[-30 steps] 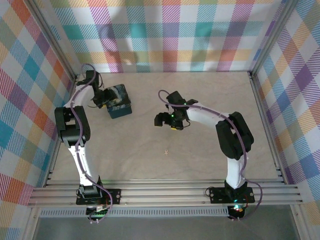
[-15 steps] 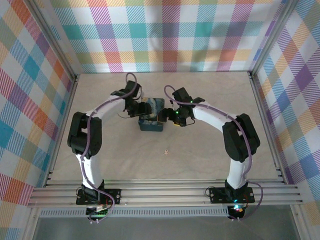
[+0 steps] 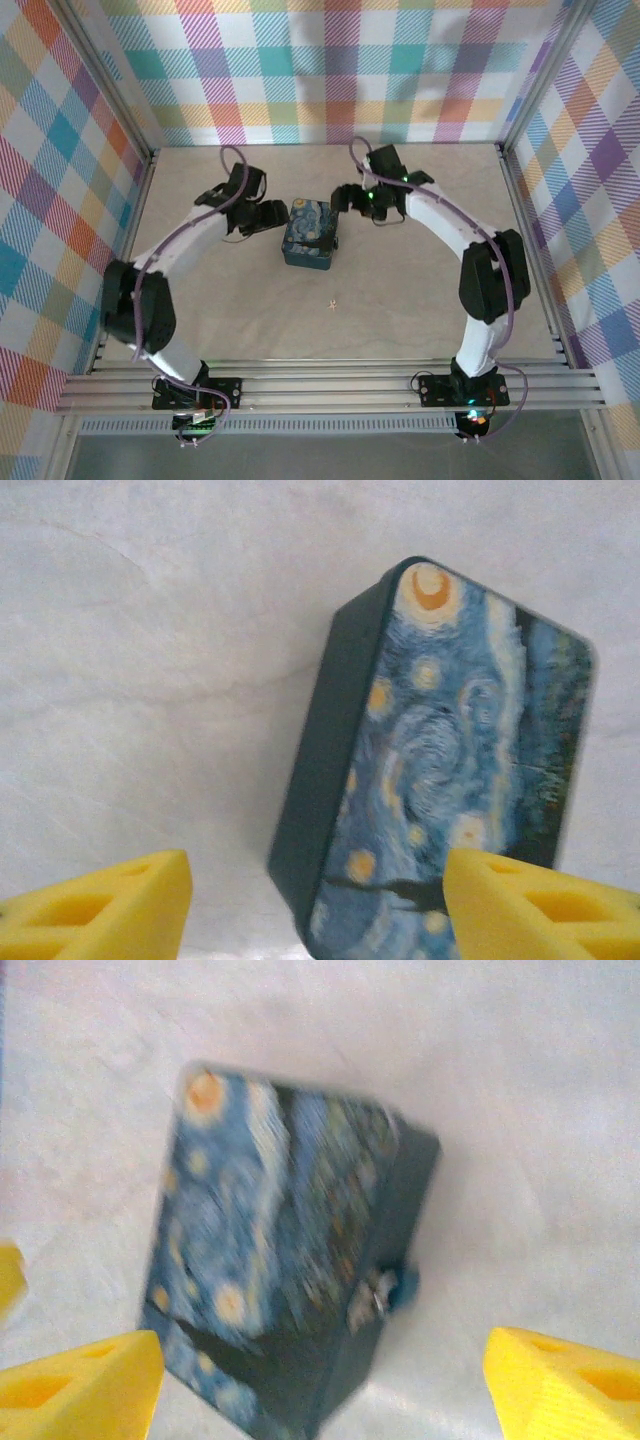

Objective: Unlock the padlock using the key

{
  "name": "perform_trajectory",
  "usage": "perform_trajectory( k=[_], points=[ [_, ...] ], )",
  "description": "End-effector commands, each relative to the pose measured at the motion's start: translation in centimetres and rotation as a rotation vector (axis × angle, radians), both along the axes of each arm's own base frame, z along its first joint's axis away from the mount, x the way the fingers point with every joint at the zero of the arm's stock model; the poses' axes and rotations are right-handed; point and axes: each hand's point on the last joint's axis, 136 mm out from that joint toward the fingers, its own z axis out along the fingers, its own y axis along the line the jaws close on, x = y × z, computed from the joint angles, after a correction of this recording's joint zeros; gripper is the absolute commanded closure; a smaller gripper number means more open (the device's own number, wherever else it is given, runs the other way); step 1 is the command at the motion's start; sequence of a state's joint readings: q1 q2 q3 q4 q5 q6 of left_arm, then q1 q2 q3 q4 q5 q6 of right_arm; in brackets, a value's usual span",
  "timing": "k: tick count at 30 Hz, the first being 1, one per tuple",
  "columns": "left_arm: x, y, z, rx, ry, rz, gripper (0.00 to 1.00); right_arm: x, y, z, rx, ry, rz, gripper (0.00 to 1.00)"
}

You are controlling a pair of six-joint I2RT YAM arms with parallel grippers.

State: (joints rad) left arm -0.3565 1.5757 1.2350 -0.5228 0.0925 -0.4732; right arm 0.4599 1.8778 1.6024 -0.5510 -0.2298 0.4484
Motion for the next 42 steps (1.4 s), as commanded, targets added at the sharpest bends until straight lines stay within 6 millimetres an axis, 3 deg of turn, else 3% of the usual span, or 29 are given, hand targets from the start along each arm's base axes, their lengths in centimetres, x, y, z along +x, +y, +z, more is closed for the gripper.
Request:
perform_trajectory(
  k=[1, 3, 6, 9, 14, 18, 25, 34, 39, 42],
  points=[
    [-2.3, -2.2, -1.5, -0.252, 0.039, 0.056, 0.36, 2.4, 2.2, -0.4, -0.036, -0.086, 0.141, 0.16],
    [-3.3, -4.0, -2.0, -0.38, 0.052, 0.074, 0.37, 4.4, 3.5, -0.3, -0.037, -0.138, 0.193, 0.16],
    [-4.8, -6.1, -3.0, -0.423, 0.071, 0.054, 0.37, 6.3, 5.4, -1.2, -0.025, -0.128, 0.266, 0.16],
    [-5.3, -7.8, -3.6, -0.436, 0.084, 0.016, 0.38, 6.7, 6.8, -3.0, -0.008, -0.072, 0.321, 0.17],
    [-4.5, -9.2, -4.8, -0.478, 0.113, 0.017, 0.4, 7.1, 6.9, -5.3, -0.043, -0.045, 0.343, 0.23],
    [-3.8, -9.8, -6.2, -0.461, 0.153, 0.015, 0.42, 6.0, 6.1, -6.7, -0.073, -0.004, 0.356, 0.32],
    [-2.1, -9.0, -7.6, -0.411, 0.152, 0.058, 0.43, 2.8, 4.8, -7.7, -0.06, 0.027, 0.362, 0.49],
    [3.4, -8.1, -8.3, -0.407, 0.16, 0.081, 0.45, -1.4, 2.7, -8.1, -0.037, 0.058, 0.302, 0.48],
    [6.2, -8.4, -6.4, -0.412, 0.12, 0.059, 0.45, -2.9, 1.5, -7.1, -0.024, 0.055, 0.234, 0.41],
    [6.7, -8.0, -4.6, -0.393, 0.066, 0.056, 0.42, -3.1, 0.9, -4.9, 0.005, 0.007, 0.175, 0.39]
  ],
)
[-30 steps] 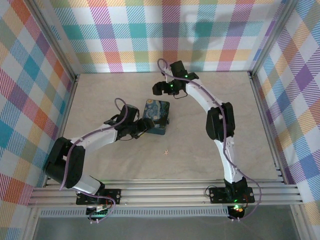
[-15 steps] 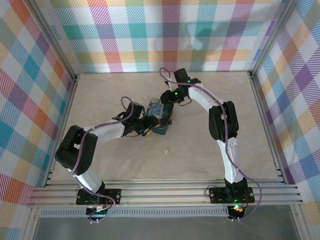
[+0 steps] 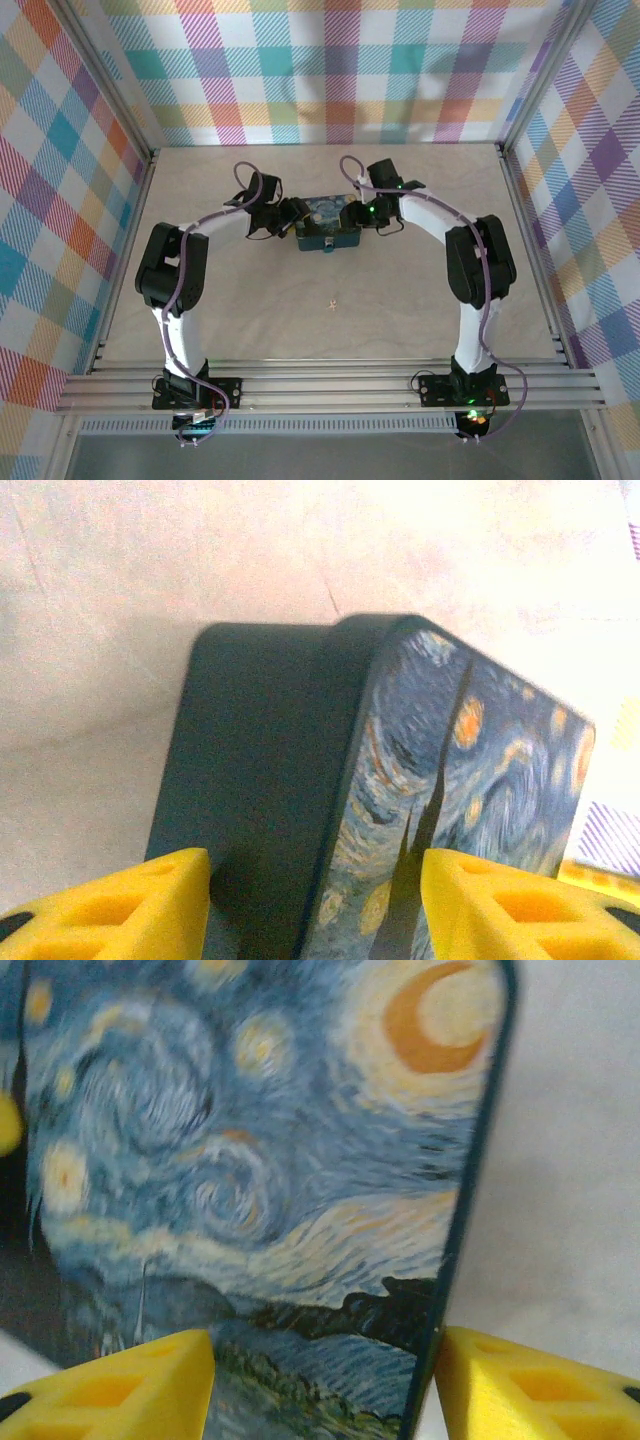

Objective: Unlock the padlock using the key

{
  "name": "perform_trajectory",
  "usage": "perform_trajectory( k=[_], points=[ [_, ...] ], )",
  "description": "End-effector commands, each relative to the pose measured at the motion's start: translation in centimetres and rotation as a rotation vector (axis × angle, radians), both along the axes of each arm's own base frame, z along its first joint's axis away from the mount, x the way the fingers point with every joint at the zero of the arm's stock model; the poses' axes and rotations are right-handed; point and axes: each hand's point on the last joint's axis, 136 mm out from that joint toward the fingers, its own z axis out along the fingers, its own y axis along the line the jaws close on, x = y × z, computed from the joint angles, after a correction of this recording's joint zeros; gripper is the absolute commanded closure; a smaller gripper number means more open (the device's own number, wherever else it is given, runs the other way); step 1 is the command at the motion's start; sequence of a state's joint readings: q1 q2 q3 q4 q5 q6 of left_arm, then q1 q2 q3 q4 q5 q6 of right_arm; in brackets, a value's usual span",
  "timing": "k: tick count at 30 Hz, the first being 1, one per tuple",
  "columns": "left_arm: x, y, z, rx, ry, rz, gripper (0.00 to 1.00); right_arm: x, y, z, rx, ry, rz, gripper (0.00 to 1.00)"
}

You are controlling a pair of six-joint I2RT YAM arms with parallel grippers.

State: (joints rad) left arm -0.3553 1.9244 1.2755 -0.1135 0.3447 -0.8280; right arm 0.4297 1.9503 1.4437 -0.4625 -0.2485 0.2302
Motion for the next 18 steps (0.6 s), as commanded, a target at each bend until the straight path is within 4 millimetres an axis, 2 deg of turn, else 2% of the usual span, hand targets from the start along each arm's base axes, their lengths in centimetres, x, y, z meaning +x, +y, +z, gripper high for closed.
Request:
perform_trajectory(
  k=[1, 3, 5, 10, 12, 18],
  points=[
    [0.3, -0.7, 2.7, 0.021, -0.079, -0.045, 0.4, -2.1, 2.4, 3.9, 0.136, -0.015, 0.002, 0.38],
    [0.2, 0.3, 3.2, 0.062, -0.091, -0.039, 0.38, -2.0, 2.0, 4.7, 0.152, -0.039, -0.031, 0.35],
    [-0.4, 1.3, 3.1, 0.1, -0.087, -0.036, 0.36, -2.0, 1.4, 4.6, 0.137, -0.043, -0.063, 0.33],
    [-1.7, 2.2, 1.5, 0.118, -0.051, -0.042, 0.36, -1.4, 0.3, 2.0, 0.055, 0.022, -0.137, 0.32],
    [-2.1, 2.0, 0.6, 0.105, -0.029, -0.053, 0.38, -1.3, 0.7, 1.0, 0.067, 0.06, -0.141, 0.39],
    [-2.5, 1.4, -1.4, 0.079, 0.019, -0.07, 0.41, -0.1, 2.3, -0.7, 0.096, 0.125, -0.133, 0.45]
  ],
)
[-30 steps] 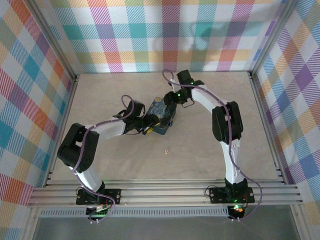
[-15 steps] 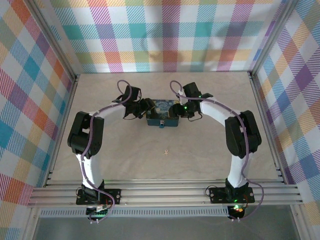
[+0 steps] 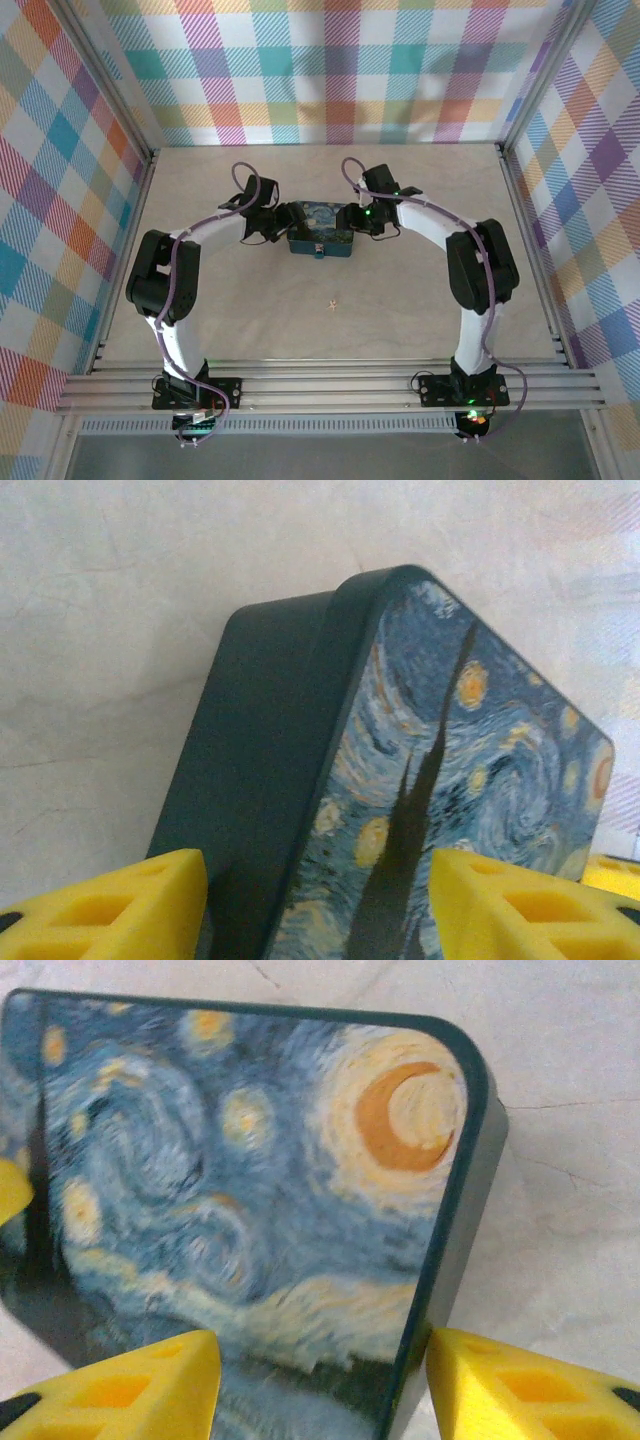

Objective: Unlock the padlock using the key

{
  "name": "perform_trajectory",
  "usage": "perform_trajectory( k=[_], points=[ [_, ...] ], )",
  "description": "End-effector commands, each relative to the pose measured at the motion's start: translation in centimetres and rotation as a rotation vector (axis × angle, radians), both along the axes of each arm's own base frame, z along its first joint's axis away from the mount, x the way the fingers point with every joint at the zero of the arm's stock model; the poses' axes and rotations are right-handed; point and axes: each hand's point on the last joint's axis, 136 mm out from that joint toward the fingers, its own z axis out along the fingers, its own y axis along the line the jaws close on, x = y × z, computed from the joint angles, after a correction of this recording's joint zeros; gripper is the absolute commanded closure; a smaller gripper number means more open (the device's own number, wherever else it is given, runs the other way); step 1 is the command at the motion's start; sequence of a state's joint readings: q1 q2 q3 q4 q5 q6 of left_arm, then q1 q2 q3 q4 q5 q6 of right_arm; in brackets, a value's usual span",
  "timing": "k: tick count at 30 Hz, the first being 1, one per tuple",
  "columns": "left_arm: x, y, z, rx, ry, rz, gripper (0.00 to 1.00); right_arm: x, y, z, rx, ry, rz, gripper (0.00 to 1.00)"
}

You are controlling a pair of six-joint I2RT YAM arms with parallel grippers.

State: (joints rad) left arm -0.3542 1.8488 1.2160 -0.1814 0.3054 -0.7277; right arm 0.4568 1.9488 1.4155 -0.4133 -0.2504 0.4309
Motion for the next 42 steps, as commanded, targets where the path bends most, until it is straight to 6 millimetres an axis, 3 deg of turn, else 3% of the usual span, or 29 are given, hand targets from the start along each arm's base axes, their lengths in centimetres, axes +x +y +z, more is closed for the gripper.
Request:
perform_trajectory(
  k=[1, 7, 13, 16, 19, 24, 27, 30, 34, 36, 39, 42],
  points=[
    [-0.3, -0.2, -1.6, -0.01, 0.035, -0.025, 0.41, 0.7, 1.3, -0.4, 0.033, 0.042, 0.006, 0.46],
    [1.5, 0.5, -2.0, 0.028, 0.019, -0.017, 0.45, 2.7, 3.2, -0.4, 0.076, 0.052, 0.04, 0.56],
    [4.3, 2.8, -1.5, 0.05, -0.006, 0.036, 0.46, 4.6, 5.2, 0.2, 0.111, 0.05, 0.063, 0.61],
    [5.2, 4.6, -0.6, 0.091, -0.02, 0.06, 0.37, 5.2, 5.5, 0.8, 0.107, 0.037, 0.064, 0.47],
    [4.4, 6.6, 0.4, 0.177, -0.016, 0.059, 0.33, 5.0, 4.7, 2.3, 0.073, 0.016, 0.051, 0.3],
    [2.1, 9.7, 2.3, 0.286, -0.036, 0.072, 0.3, 3.4, 1.7, 5.8, -0.006, -0.045, 0.025, 0.2],
    [0.0, 10.5, 3.3, 0.314, -0.042, 0.06, 0.29, 1.4, 0.0, 7.2, -0.028, -0.059, 0.006, 0.2],
    [-2.9, 10.2, 3.0, 0.298, -0.012, 0.008, 0.29, -2.1, -1.5, 7.0, -0.017, -0.034, -0.012, 0.22],
    [-6.9, 9.5, 1.7, 0.284, 0.025, -0.037, 0.29, -7.9, -3.0, 3.3, -0.034, 0.062, -0.037, 0.32],
    [-9.1, 8.2, 0.8, 0.245, 0.035, -0.078, 0.32, -11.4, -3.2, 0.8, -0.07, 0.119, -0.03, 0.37],
    [-12.0, 6.1, -0.4, 0.226, 0.045, -0.149, 0.36, -16.0, -2.3, -2.1, -0.124, 0.199, 0.007, 0.41],
    [-14.2, 4.2, -1.2, 0.227, 0.051, -0.205, 0.39, -19.2, -0.7, -3.4, -0.175, 0.229, 0.063, 0.46]
  ],
)
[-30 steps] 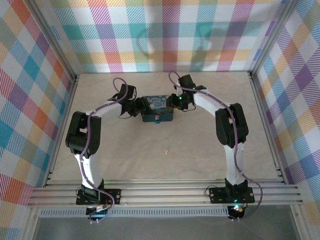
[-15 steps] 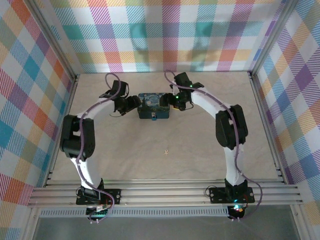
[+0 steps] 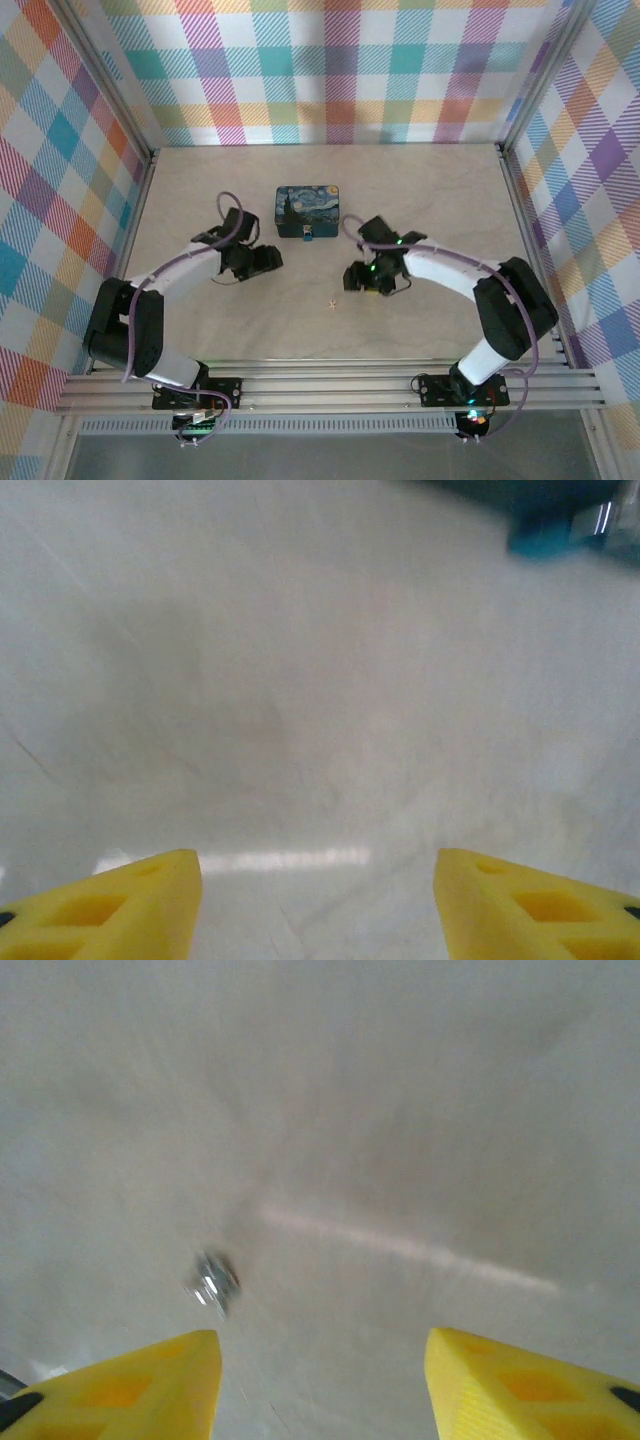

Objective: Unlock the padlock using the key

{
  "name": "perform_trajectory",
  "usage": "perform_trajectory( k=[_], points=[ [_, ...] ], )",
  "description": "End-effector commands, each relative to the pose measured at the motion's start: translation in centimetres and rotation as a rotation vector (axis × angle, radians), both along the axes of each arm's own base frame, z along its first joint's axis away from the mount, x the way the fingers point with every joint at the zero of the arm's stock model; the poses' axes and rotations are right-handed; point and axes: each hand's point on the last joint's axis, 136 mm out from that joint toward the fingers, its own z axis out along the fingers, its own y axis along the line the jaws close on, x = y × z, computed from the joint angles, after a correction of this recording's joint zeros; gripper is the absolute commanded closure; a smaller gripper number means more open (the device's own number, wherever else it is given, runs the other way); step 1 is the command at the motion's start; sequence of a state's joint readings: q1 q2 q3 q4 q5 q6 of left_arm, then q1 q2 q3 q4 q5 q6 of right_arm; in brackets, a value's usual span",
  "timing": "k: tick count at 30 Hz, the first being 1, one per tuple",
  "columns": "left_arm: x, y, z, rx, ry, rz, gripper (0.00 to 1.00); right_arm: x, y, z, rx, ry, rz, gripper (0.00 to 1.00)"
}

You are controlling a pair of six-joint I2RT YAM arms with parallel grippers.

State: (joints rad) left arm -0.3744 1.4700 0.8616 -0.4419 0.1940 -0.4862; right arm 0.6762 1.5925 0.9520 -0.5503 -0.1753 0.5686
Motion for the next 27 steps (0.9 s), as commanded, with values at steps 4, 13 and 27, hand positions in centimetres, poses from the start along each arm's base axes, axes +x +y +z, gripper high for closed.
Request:
perform_trajectory(
  k=[4, 13, 27],
  points=[
    [-2.0, -3.5, 0.8, -0.059, -0.055, -0.074, 0.42, -2.7, 3.3, -0.3, -0.056, -0.014, 0.064, 0.49],
    [-1.2, -3.1, 1.4, 0.019, -0.072, -0.056, 0.42, -1.3, 4.7, -1.3, -0.129, -0.027, 0.139, 0.54],
    [-2.0, -2.1, 0.0, 0.051, -0.042, -0.018, 0.42, -1.6, 5.4, -3.4, -0.194, 0.025, 0.224, 0.86]
  ],
)
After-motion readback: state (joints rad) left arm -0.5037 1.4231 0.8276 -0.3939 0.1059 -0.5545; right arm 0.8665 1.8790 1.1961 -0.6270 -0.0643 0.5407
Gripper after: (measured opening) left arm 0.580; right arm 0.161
